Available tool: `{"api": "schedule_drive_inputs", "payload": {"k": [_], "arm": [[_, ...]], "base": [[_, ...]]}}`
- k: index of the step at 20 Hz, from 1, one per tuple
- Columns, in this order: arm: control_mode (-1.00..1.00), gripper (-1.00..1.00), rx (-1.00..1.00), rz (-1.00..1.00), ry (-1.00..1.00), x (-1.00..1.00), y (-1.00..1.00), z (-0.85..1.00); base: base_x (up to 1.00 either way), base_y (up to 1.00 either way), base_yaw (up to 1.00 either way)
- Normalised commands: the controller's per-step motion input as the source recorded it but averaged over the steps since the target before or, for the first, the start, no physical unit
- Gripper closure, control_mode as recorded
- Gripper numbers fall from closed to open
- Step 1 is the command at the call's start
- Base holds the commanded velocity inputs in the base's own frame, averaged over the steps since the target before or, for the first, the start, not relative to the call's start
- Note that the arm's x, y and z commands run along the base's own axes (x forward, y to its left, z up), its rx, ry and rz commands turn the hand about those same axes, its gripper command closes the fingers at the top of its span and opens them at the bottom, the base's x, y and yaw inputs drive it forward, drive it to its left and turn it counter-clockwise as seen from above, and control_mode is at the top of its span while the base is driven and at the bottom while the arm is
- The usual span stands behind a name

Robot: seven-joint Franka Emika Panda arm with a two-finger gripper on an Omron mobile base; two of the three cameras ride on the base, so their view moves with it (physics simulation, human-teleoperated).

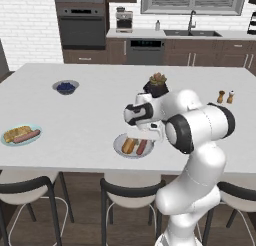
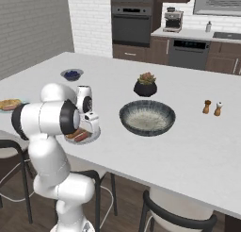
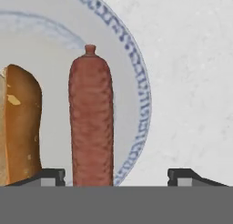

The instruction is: Place one bun and one sausage from the bowl on each plate.

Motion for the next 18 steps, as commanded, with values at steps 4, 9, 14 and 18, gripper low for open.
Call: {"api": "schedule_drive_inputs", "payload": {"k": [4,9,14,18], "arm": [[-1.00,-1.00,0.00,0.00,-0.10,-0.57,-0.34,0.65],[-1.00,-1.00,0.00,-0.03,-0.15,-0.90,-0.35,0.39],[-1.00,-1.00,0.00,-0.01,-0.21,-0.91,-0.21,0.45],[-1.00,-1.00,0.00,0.00,-0.35,-0.60,-0.18,0.89]], "base": [[0.00,0.00,0.00],[0.00,0.00,0.00],[0.00,0.00,0.00],[0.00,0.00,0.00]]}}
